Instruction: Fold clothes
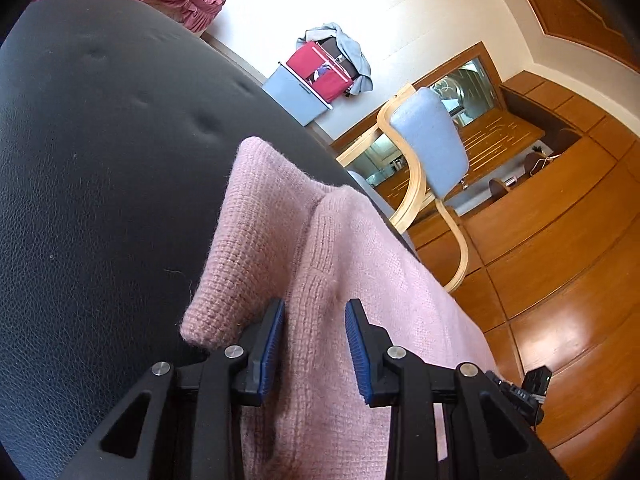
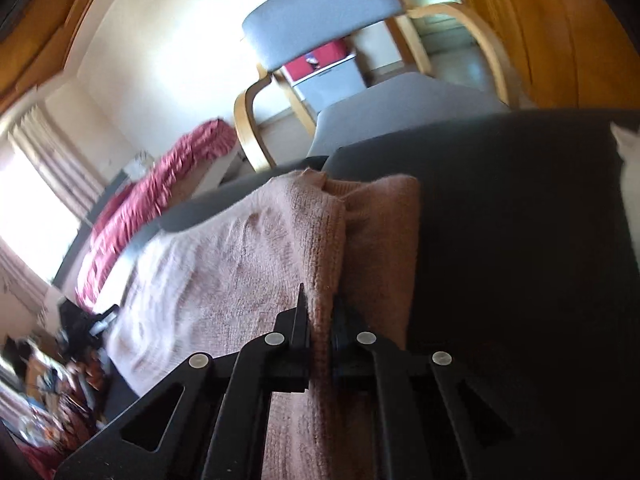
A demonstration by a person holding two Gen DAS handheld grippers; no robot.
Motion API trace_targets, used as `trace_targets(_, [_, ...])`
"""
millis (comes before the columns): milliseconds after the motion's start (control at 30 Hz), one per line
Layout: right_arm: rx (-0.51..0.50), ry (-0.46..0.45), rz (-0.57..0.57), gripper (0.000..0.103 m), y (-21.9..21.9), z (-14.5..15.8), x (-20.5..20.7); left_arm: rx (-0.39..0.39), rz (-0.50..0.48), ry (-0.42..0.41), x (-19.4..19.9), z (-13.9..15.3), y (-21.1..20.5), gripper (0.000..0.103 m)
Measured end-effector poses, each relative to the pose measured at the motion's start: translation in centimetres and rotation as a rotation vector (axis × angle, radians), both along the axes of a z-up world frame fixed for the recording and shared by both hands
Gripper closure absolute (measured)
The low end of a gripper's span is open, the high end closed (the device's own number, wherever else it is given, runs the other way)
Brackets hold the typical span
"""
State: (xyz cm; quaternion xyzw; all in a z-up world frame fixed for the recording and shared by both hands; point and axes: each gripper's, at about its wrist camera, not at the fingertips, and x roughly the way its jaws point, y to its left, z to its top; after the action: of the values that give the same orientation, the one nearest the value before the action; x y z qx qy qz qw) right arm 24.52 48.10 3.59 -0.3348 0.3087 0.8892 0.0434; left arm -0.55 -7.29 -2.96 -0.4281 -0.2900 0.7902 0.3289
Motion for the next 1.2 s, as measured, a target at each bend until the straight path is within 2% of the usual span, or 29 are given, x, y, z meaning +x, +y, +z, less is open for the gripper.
trace_targets(133, [-0.012,-0.042,0.007,0.096,-0.4,-2.5,-0.1,0.046,-0.034,-0.017,0.1,-0.3,-0.7,0.072])
trace_targets(267, [-0.147,0.05,-0.018,0.095,0.9,-4.1,0.1,0.067,-0.1,-0.043,0.3,-0.1,-0.5,0.072])
trace_targets(367, [-0.3,0.127,-0.013,0.094,2.3,-5.6,0.6,0.08,-0.121,-0.053,0.5,-0.1,-0.8,0.072])
trace_targets(467, [-0.359,0.168,0.018,0.088,2.6,-5.9,1.1,0.091,-0.124,-0.056,0.7,0.0,-1.1,0.072])
trace_targets(500, [-0.364,0.181,0.03,0.083,2.5,-5.8,1.2,0.091,-0.125,-0.055,0.8,0.0,-1.1,0.072])
trace_targets(600, [-0.347,0.205,0.071,0.069,1.9,-5.2,1.3,0.078,-0.14,-0.054,1.0,0.0,-1.0,0.072])
trace_targets(667, [-0.337,0.203,0.082,0.067,1.7,-5.0,1.2,0.058,-0.167,-0.055,1.2,0.2,-0.6,0.072])
trace_targets(733, [-0.326,0.201,0.092,0.068,1.5,-4.8,1.0,0.013,-0.197,-0.065,1.4,0.3,-0.1,0.081])
trace_targets(767, [-0.318,0.198,0.096,0.068,1.4,-4.6,1.1,-0.012,-0.212,-0.071,1.5,0.4,0.2,0.093])
trace_targets(800, [-0.309,0.193,0.102,0.078,1.2,-4.5,1.1,-0.029,-0.224,-0.072,1.6,0.6,0.3,0.098])
trace_targets(833, [-0.298,0.183,0.114,0.094,1.0,-4.4,1.1,-0.045,-0.235,-0.071,1.8,0.8,0.5,0.098])
trace_targets(900, [-0.271,0.183,0.137,0.095,0.5,-4.0,1.2,-0.04,-0.241,-0.053,2.3,1.7,0.0,0.099])
trace_targets(1000, [-0.257,0.253,0.173,0.096,0.1,-3.0,2.0,-0.052,-0.253,-0.035,3.1,2.8,-0.7,0.099])
trace_targets(1200, [-0.235,0.19,0.179,0.096,-0.7,-2.7,2.0,-0.131,-0.263,-0.03,3.9,2.1,-1.3,0.099])
